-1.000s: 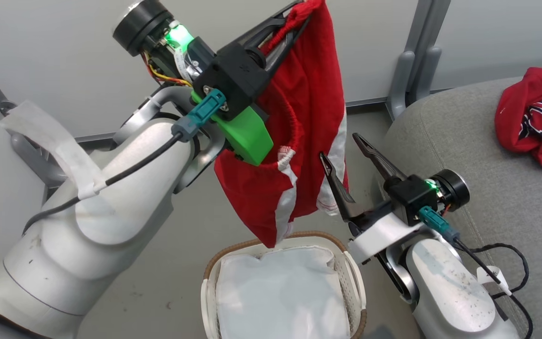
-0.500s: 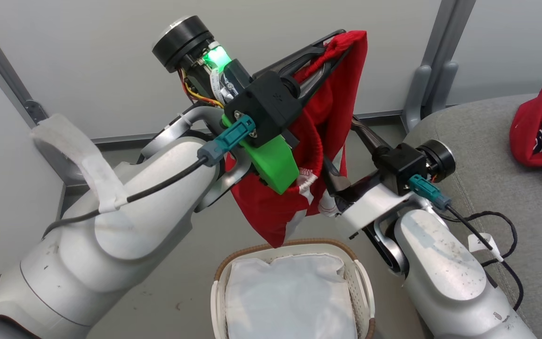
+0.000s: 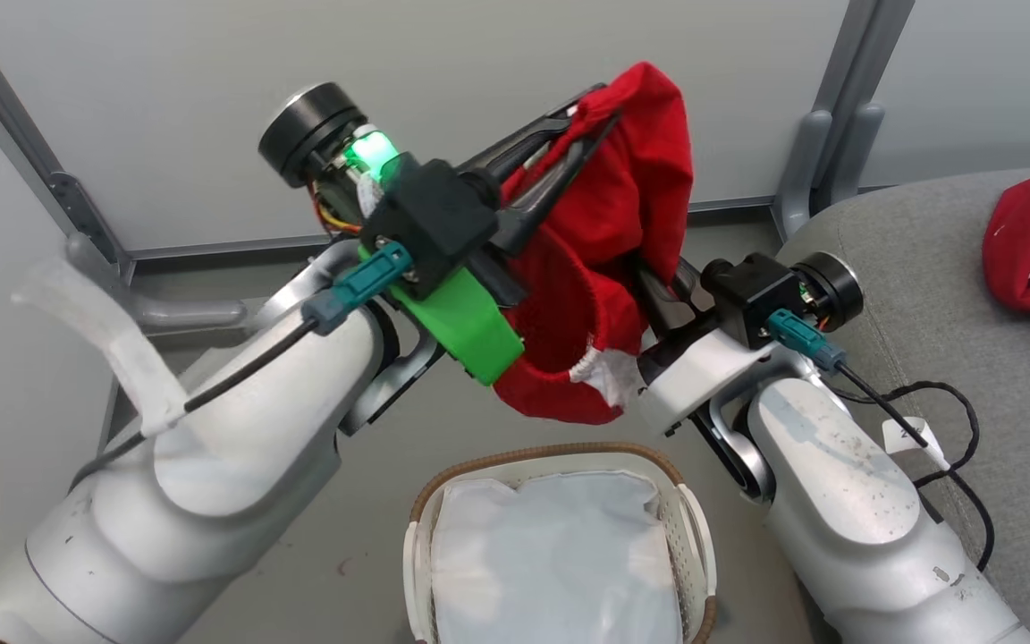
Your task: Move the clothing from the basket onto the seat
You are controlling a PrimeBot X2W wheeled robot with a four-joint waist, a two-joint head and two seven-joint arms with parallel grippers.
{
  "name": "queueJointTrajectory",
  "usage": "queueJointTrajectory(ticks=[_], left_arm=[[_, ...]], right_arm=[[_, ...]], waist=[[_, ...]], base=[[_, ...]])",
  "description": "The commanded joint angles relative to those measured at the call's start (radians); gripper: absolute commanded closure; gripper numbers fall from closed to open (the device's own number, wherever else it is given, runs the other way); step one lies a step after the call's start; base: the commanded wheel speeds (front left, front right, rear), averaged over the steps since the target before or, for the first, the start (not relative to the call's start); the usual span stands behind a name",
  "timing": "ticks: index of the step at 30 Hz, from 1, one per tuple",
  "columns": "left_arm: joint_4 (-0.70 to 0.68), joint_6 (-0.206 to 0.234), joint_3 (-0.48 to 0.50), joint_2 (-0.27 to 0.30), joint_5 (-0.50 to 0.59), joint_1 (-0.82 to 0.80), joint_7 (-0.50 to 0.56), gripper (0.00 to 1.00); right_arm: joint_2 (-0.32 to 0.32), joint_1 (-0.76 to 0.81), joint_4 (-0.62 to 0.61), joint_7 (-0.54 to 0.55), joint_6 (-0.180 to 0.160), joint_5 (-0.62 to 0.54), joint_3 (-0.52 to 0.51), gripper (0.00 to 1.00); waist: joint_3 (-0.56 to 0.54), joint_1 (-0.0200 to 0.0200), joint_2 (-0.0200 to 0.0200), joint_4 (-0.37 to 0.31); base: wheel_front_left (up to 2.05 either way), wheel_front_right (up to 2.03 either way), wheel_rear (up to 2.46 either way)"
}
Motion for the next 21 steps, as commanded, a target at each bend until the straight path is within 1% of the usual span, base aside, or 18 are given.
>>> queueJointTrajectory(ticks=[1,2,3,4,5,9,12,14,21], left_arm=[[0.008,0.020,0.017,0.009,-0.019,0.035,-0.026,0.82],[0.013,0.030,0.027,0.008,-0.029,0.057,-0.044,0.64],[0.019,0.042,0.036,0.006,-0.044,0.086,-0.064,0.48],[0.024,0.050,0.040,0.004,-0.055,0.110,-0.076,0.07],[0.032,0.060,0.045,0.002,-0.066,0.136,-0.093,0.00],[0.071,0.090,0.069,-0.013,-0.094,0.242,-0.133,0.00],[0.107,0.097,0.086,-0.026,-0.110,0.303,-0.144,0.00],[0.134,0.095,0.101,-0.033,-0.119,0.339,-0.149,0.00],[0.210,0.072,0.155,-0.058,-0.061,0.437,-0.150,0.00]], right_arm=[[-0.004,-0.010,-0.004,-0.005,-0.001,-0.012,-0.015,1.00],[-0.004,-0.012,-0.006,-0.005,-0.001,-0.017,-0.026,1.00],[-0.004,-0.013,-0.008,-0.005,-0.001,-0.022,-0.040,1.00],[-0.004,-0.013,-0.008,-0.005,-0.001,-0.027,-0.052,1.00],[-0.004,-0.013,-0.008,-0.005,-0.001,-0.033,-0.066,1.00],[-0.004,-0.012,-0.011,-0.005,-0.001,-0.062,-0.127,1.00],[-0.004,-0.007,-0.014,-0.005,-0.001,-0.082,-0.167,1.00],[-0.004,0.000,-0.014,-0.005,-0.001,-0.094,-0.190,1.00],[-0.004,0.020,-0.021,-0.005,-0.001,-0.126,-0.251,1.00]], waist=[[0.003,0.0000,0.0036,0.000],[0.005,0.0000,0.0036,0.001],[0.007,0.0000,0.0036,0.002],[0.009,0.0000,0.0036,0.003],[0.011,0.0000,0.0036,0.005],[0.020,0.0000,0.0036,0.011],[0.025,0.0000,0.0036,0.013],[0.029,0.0000,0.0036,0.013],[0.044,0.0000,0.0036,-0.001]], base=[[0.00,0.00,0.00],[0.00,0.00,0.00],[0.00,0.00,0.00],[0.00,0.00,0.00],[0.00,0.00,0.00],[0.00,0.00,0.00],[0.00,0.00,0.00],[0.00,0.00,0.00],[0.00,0.00,0.00]])
